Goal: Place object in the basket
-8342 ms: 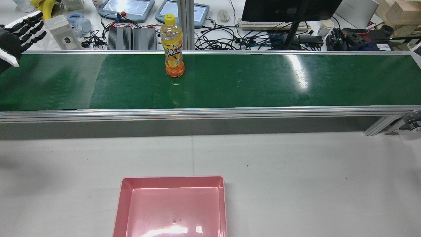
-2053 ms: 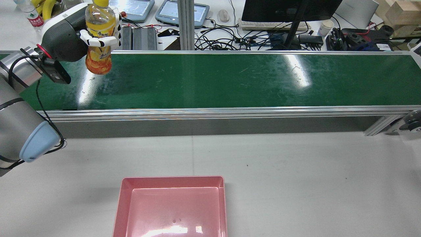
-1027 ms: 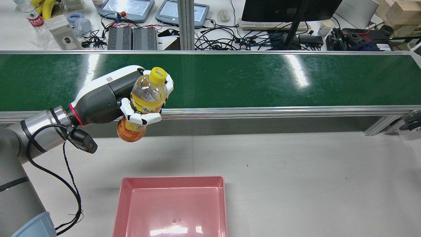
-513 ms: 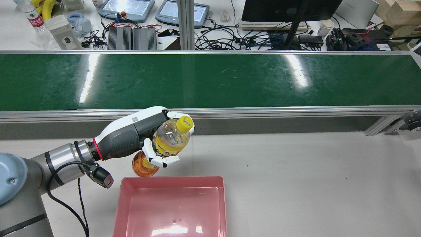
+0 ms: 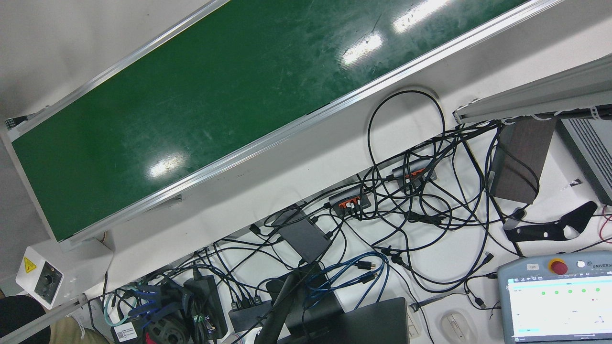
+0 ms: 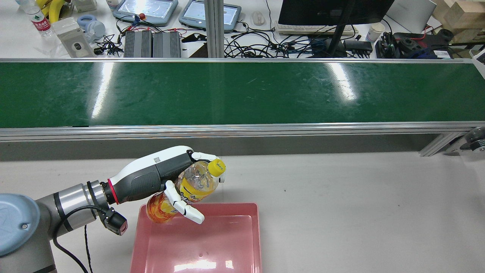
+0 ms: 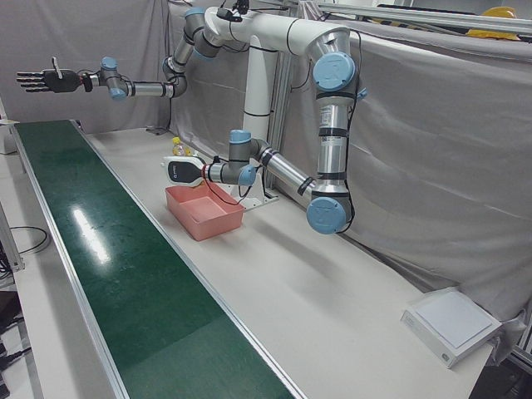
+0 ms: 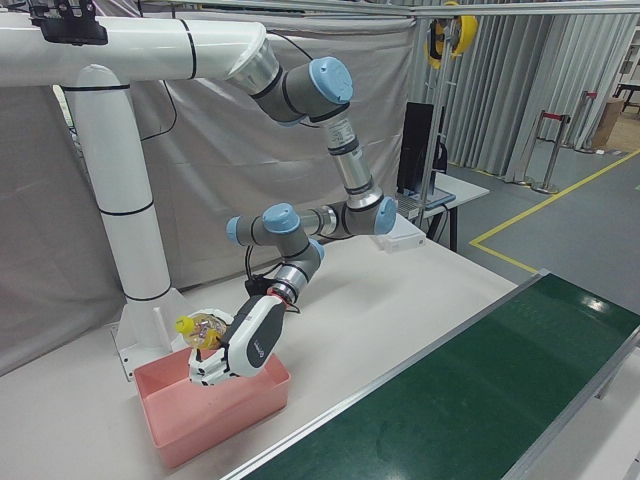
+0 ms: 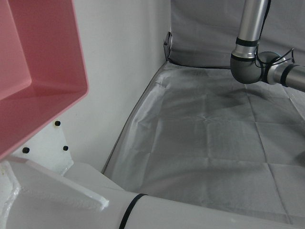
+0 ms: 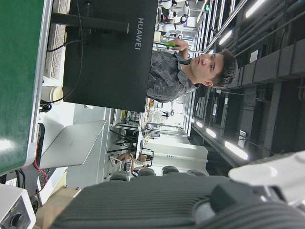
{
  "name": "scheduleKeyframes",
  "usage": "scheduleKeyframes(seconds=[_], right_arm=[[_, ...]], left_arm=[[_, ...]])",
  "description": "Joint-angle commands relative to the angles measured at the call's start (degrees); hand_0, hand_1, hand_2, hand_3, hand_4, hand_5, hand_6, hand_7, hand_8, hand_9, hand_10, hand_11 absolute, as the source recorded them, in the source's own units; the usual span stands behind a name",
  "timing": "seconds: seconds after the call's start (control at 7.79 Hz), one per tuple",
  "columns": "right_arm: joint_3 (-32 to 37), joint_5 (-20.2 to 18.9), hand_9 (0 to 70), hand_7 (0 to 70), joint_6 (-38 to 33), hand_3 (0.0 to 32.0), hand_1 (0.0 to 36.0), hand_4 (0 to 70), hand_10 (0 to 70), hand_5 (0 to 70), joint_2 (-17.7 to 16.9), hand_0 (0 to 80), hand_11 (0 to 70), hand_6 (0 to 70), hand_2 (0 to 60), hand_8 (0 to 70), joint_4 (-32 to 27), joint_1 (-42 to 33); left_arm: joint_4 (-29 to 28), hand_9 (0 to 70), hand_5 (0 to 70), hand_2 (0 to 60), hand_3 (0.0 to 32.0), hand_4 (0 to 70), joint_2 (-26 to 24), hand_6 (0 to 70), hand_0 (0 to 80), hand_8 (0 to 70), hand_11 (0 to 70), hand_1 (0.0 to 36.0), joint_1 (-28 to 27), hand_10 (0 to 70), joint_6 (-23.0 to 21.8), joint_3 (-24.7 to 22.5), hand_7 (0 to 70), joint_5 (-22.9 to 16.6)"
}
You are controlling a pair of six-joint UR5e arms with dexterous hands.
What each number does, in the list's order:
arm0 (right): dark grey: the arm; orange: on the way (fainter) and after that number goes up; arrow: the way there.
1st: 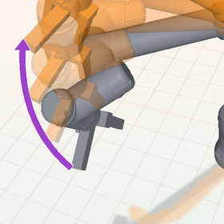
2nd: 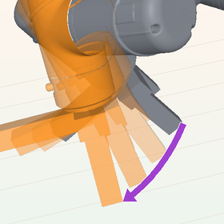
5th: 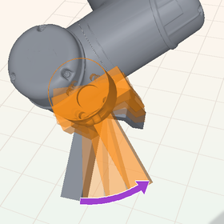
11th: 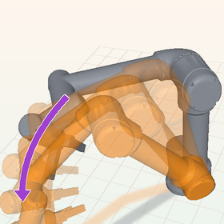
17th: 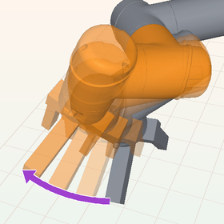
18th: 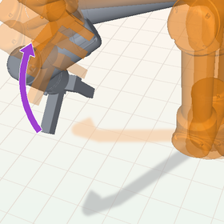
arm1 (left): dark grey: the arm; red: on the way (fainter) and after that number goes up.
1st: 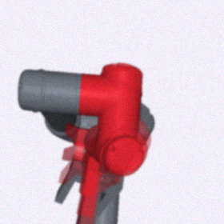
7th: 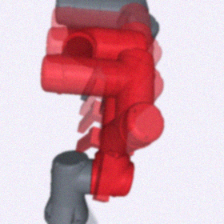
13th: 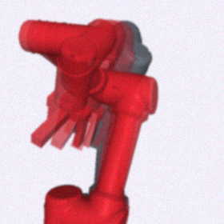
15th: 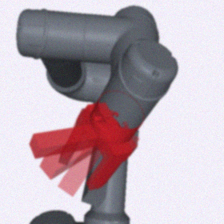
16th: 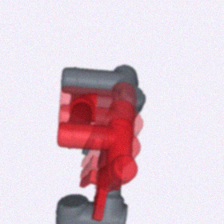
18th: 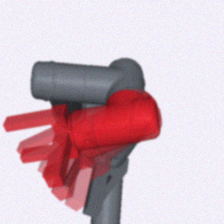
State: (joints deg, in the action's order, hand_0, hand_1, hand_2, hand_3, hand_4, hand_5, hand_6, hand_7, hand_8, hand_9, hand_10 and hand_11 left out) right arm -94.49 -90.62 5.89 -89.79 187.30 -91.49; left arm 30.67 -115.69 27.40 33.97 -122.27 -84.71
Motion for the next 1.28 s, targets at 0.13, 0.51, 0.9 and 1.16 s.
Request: scheduleKeyframes(seconds=[0.13, 0.51, 0.9, 1.16], right_arm=[[0.01, 0.00, 0.0, 0.0, 0.00, 0.0, 0.0, 0.0, 0.0, 0.0, -0.03, 0.0, 0.0, 0.0, 0.0, 0.0, 0.00, 0.00], [-0.08, 0.00, 0.0, 0.0, 0.00, 0.0, 0.0, 0.0, 0.0, 0.0, 0.05, 0.0, 0.0, 0.0, 0.0, 0.0, 0.00, 0.00], [-0.08, 0.00, 0.0, 0.0, 0.00, 0.0, 0.0, 0.0, 0.0, 0.0, -0.03, 0.0, 0.0, 0.0, 0.0, 0.0, 0.00, 0.00], [-0.08, 0.00, 0.0, 0.0, 0.00, 0.0, 0.0, 0.0, 0.0, 0.0, -0.03, 0.0, 0.0, 0.0, 0.0, 0.0, 0.00, 0.00]], left_arm=[[-0.17, 6.4, 13.5, 0.0, 0.0, 12.2, 1.08, 0.2, 50.7, 5.1, 20.1, 0.0, -0.69, 13.3, 0.04, -0.08, 3.8, -0.02], [-0.52, 0.0, 5.9, 0.0, 0.4, 8.3, 0.99, 0.0, 55.4, 0.0, 8.9, 1.2, -1.39, 5.2, 0.04, 0.01, 0.7, -0.02], [-0.52, 3.2, 9.7, 0.0, 0.0, 8.9, 0.82, 0.0, 54.4, 1.8, 9.4, 0.9, -1.30, 5.6, -0.39, -0.16, 1.5, -0.36], [-0.87, 5.4, 11.5, 0.0, 0.0, 9.1, 0.90, 0.0, 54.2, 3.2, 10.0, 1.1, -1.13, 6.1, -0.48, -0.69, 2.3, -0.45]])
